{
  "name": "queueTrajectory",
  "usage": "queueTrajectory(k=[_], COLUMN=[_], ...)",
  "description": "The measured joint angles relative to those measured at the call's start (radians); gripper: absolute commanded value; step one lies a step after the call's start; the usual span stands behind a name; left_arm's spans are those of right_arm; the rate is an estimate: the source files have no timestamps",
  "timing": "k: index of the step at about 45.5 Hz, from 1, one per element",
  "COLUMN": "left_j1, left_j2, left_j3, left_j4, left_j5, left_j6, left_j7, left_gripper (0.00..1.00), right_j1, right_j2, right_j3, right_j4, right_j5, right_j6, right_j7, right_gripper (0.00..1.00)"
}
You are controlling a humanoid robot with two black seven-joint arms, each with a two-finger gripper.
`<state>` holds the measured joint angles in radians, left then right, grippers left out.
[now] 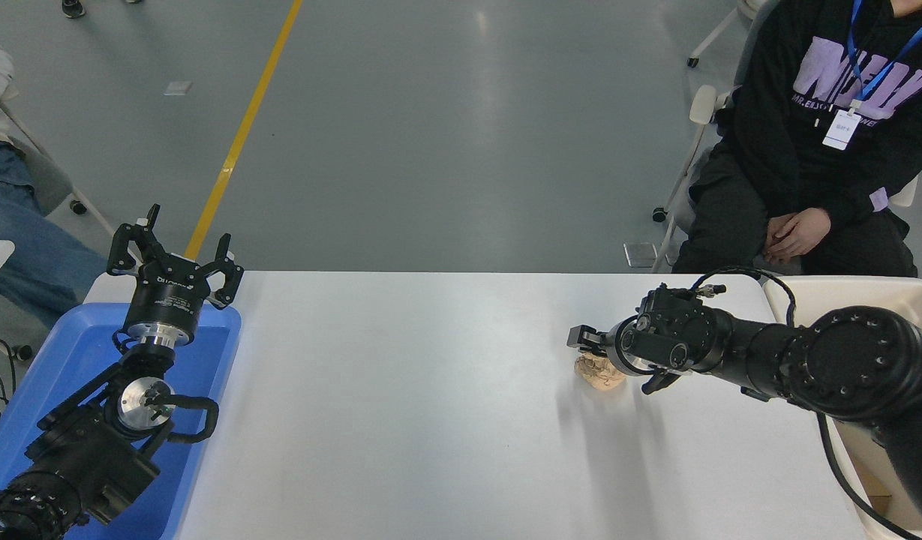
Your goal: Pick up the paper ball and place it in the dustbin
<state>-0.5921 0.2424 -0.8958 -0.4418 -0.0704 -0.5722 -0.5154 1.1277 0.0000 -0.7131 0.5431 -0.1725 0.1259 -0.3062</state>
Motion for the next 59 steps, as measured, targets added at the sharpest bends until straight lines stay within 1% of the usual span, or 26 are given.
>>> queueTrajectory(k=[2, 9, 11, 14, 19, 20, 22, 23, 24, 27, 28, 29, 39, 49, 59], left_j1=[0.0, 0.0, 0.0, 0.0, 0.0, 0.0, -0.001, -0.001, -0.001, -0.001, -0.001, -0.001, -0.001, -0.002, -0.002], left_j2=[0.0, -0.003, -0.003, -0.003, -0.004, -0.004, -0.004, -0.004, -0.004, -0.004, -0.004, -0.004, -0.005, -0.005, -0.005], left_j3=[0.0, 0.0, 0.0, 0.0, 0.0, 0.0, 0.0, 0.0, 0.0, -0.001, -0.001, -0.001, -0.001, -0.001, -0.001], left_j4=[0.0, 0.001, 0.001, 0.002, 0.003, 0.004, 0.004, 0.005, 0.005, 0.006, 0.006, 0.006, 0.007, 0.008, 0.008], left_j5=[0.0, 0.0, 0.0, 0.0, 0.0, 0.0, 0.0, 0.0, 0.0, 0.0, 0.0, 0.0, 0.0, 0.0, 0.0], left_j6=[0.0, 0.0, 0.0, 0.0, 0.0, 0.0, 0.0, 0.0, 0.0, 0.0, 0.0, 0.0, 0.0, 0.0, 0.0], left_j7=[0.0, 0.0, 0.0, 0.0, 0.0, 0.0, 0.0, 0.0, 0.0, 0.0, 0.0, 0.0, 0.0, 0.0, 0.0], left_gripper=[0.99, 0.99, 0.99, 0.99, 0.99, 0.99, 0.99, 0.99, 0.99, 0.99, 0.99, 0.99, 0.99, 0.99, 0.99], right_j1=[-0.008, -0.031, -0.036, -0.043, -0.052, -0.054, -0.058, -0.06, -0.061, -0.066, -0.067, -0.068, -0.072, -0.063, -0.007], right_j2=[0.0, 0.0, 0.0, 0.0, 0.0, 0.0, 0.0, 0.0, 0.0, 0.0, 0.0, 0.0, 0.0, 0.0, 0.0], right_j3=[0.002, 0.013, 0.017, 0.025, 0.043, 0.048, 0.059, 0.063, 0.068, 0.081, 0.083, 0.086, 0.115, 0.145, 0.148], right_j4=[-0.008, -0.024, -0.026, -0.029, -0.03, -0.03, -0.03, -0.03, -0.029, -0.025, -0.024, -0.023, -0.014, 0.013, 0.088], right_j5=[0.0, -0.001, -0.001, -0.001, 0.0, 0.001, 0.001, 0.001, 0.001, 0.002, 0.002, 0.002, 0.01, 0.047, 0.066], right_j6=[-0.005, -0.024, -0.029, -0.038, -0.047, -0.048, -0.05, -0.051, -0.051, -0.051, -0.051, -0.051, -0.047, -0.045, -0.043], right_j7=[0.001, 0.004, 0.005, 0.006, 0.007, 0.007, 0.008, 0.008, 0.008, 0.008, 0.008, 0.008, 0.003, 0.0, -0.001], right_gripper=[0.98, 0.96, 0.91, 0.87, 0.65, 0.57, 0.36, 0.28, 0.23, 0.11, 0.04, 0.0, 0.0, 0.0, 0.0])
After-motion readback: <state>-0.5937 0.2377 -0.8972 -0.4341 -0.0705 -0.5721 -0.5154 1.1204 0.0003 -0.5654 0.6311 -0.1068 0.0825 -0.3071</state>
